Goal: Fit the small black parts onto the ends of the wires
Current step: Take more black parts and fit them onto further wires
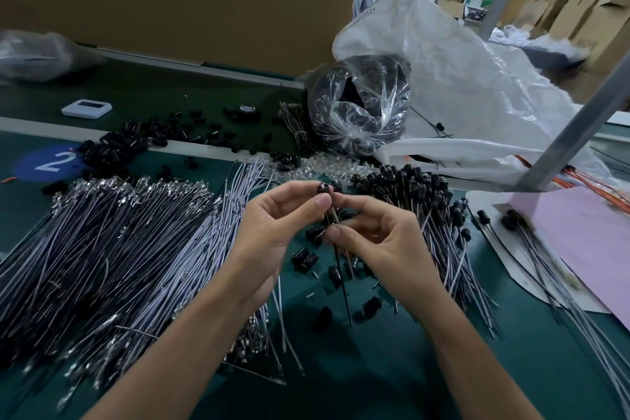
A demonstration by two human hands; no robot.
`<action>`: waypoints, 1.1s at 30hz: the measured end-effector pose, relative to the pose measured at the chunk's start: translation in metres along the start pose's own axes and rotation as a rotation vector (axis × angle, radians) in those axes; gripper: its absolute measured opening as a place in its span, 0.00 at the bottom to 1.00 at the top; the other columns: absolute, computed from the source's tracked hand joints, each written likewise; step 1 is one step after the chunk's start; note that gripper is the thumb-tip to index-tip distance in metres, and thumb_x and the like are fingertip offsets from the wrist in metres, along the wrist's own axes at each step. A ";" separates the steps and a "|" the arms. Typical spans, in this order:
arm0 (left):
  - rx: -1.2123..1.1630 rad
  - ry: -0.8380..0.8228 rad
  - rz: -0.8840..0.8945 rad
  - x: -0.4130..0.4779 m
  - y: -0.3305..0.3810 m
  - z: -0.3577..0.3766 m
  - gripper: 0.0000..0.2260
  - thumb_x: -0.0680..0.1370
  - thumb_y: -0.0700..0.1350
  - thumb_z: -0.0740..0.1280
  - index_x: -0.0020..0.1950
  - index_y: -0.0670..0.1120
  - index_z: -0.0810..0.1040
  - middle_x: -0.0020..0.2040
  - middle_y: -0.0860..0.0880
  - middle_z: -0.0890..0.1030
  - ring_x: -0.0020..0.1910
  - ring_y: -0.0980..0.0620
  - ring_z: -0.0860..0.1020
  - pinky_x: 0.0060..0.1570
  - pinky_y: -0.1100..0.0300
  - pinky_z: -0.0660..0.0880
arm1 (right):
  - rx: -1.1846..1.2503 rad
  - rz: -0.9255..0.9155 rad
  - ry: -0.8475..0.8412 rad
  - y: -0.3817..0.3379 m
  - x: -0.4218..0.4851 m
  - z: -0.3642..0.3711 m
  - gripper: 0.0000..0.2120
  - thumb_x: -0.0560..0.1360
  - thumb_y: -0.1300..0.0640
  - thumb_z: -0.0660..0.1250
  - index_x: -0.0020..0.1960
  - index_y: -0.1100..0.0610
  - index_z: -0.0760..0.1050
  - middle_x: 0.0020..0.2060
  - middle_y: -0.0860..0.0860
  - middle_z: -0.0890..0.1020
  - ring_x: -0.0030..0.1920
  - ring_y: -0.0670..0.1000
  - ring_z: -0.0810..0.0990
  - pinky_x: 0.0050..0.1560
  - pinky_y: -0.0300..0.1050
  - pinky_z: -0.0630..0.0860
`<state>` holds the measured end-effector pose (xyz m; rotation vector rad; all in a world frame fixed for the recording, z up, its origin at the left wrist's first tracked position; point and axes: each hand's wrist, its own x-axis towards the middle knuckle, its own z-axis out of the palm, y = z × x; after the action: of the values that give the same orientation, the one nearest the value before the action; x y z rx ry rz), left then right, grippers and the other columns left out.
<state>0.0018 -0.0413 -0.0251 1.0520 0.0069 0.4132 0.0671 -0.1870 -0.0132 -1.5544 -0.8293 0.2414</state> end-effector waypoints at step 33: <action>0.054 0.042 0.112 -0.001 0.004 0.002 0.07 0.68 0.45 0.77 0.44 0.47 0.86 0.45 0.44 0.86 0.47 0.52 0.83 0.48 0.63 0.78 | -0.091 -0.048 0.030 0.011 -0.001 0.007 0.03 0.74 0.62 0.71 0.43 0.58 0.83 0.33 0.50 0.85 0.33 0.45 0.83 0.37 0.33 0.76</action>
<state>-0.0005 -0.0418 -0.0211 1.0997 -0.0038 0.5389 0.0663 -0.1820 -0.0248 -1.6175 -0.8627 0.1470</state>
